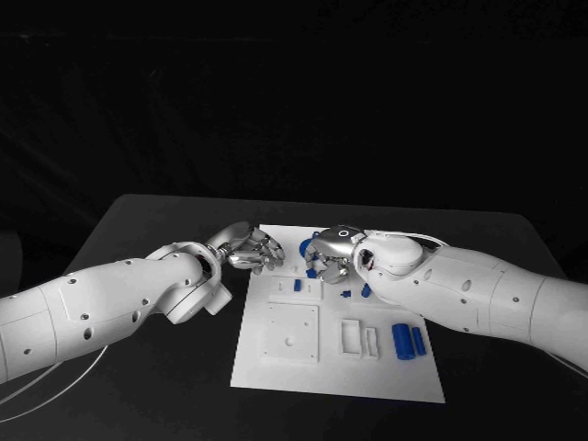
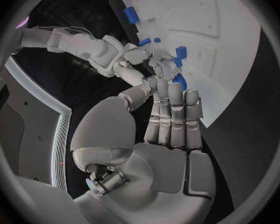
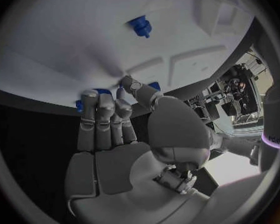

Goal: Assemble the parts on the task board

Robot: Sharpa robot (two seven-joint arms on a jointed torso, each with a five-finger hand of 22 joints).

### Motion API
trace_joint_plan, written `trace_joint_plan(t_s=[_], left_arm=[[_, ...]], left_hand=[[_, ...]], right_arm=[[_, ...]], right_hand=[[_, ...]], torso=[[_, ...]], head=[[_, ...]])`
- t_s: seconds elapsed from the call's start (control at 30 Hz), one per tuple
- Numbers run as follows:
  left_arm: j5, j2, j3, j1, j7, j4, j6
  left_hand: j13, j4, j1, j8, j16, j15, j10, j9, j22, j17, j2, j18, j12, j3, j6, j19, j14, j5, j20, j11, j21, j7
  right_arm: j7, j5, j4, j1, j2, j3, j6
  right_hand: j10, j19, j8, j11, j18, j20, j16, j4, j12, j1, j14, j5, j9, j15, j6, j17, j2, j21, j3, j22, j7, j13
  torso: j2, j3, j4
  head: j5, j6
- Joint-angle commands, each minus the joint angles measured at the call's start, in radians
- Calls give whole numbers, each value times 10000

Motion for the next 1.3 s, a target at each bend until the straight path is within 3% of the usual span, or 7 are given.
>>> trace_joint_plan(t_s=[0.03,0.2,0.3,0.43,0.53,0.73,1.3], left_arm=[[56,-18,6,10,24,11,142],[57,-1,6,10,22,-15,143],[71,4,6,10,32,-29,151],[86,6,6,10,39,-47,154],[93,13,6,10,40,-61,162],[104,33,6,10,45,-65,168],[106,-1,7,11,2,-27,207]], left_hand=[[-11,17,-10,-44,-38,32,-4,-10,16,16,48,-181,-49,-44,-40,-65,-23,-24,-706,81,-59,48],[-16,17,-12,-51,-42,36,-13,-11,18,17,38,-180,-55,-47,-54,-68,-29,-24,-703,86,-64,53],[-20,30,-22,-57,-44,40,-19,-13,19,17,42,-181,-59,-52,-68,-67,-32,-25,-699,91,-69,60],[-23,39,-28,-63,-45,42,-23,-14,21,18,44,-181,-61,-55,-80,-66,-33,-25,-697,95,-72,65],[-24,42,-30,-65,-45,43,-26,-14,21,19,45,-180,-62,-55,-85,-66,-33,-25,-696,97,-73,67],[-26,47,-30,-68,-45,45,-30,-14,22,20,52,-179,-64,-55,-93,-64,-33,-24,-695,99,-75,69],[-30,63,-39,-72,-45,48,-38,-13,25,23,64,-177,-67,-60,-106,-61,-33,-26,-691,105,-80,75]], right_arm=[[-138,60,37,4,-6,-1,-260],[5,242,83,4,-50,-1,-764],[279,382,144,4,-122,0,-1111],[640,520,187,4,-171,0,-1204],[766,520,210,3,-169,0,-935],[942,303,218,3,-174,0,-199],[984,-235,138,141,-229,-123,-53]], right_hand=[[-12,22,24,71,142,-35,67,-13,46,-58,-25,-13,16,48,321,-17,-156,77,-142,-6,311,19],[-2,37,58,70,142,-42,92,-38,46,-323,3,2,42,59,400,-54,-249,121,-712,-24,307,15],[4,31,-227,113,142,-93,88,-58,38,122,12,0,-76,91,-103,-93,-305,111,-684,-66,356,7],[20,10,-393,-83,142,-66,84,-42,6,663,-20,57,-152,-33,-451,-127,-327,121,-286,-96,144,-12],[44,2,-428,-235,142,-34,147,-41,8,771,-62,120,-174,-92,-571,-94,-348,187,-124,-79,-45,0],[32,-30,-354,-326,142,-31,253,-45,38,817,-149,230,-149,-90,-504,-17,-327,310,-32,-15,-150,49],[-277,-439,-287,-536,142,46,889,-21,618,1038,-925,51,-229,195,-627,296,-377,818,517,161,-493,1042]], torso=[[-2,-2,-11],[0,-3,-8],[-2,-4,7],[-2,-11,10],[0,-14,9],[8,-10,17],[18,-20,11]], head=[[-3,13],[-8,13],[-7,15],[8,9],[17,10],[38,2],[101,-85]])
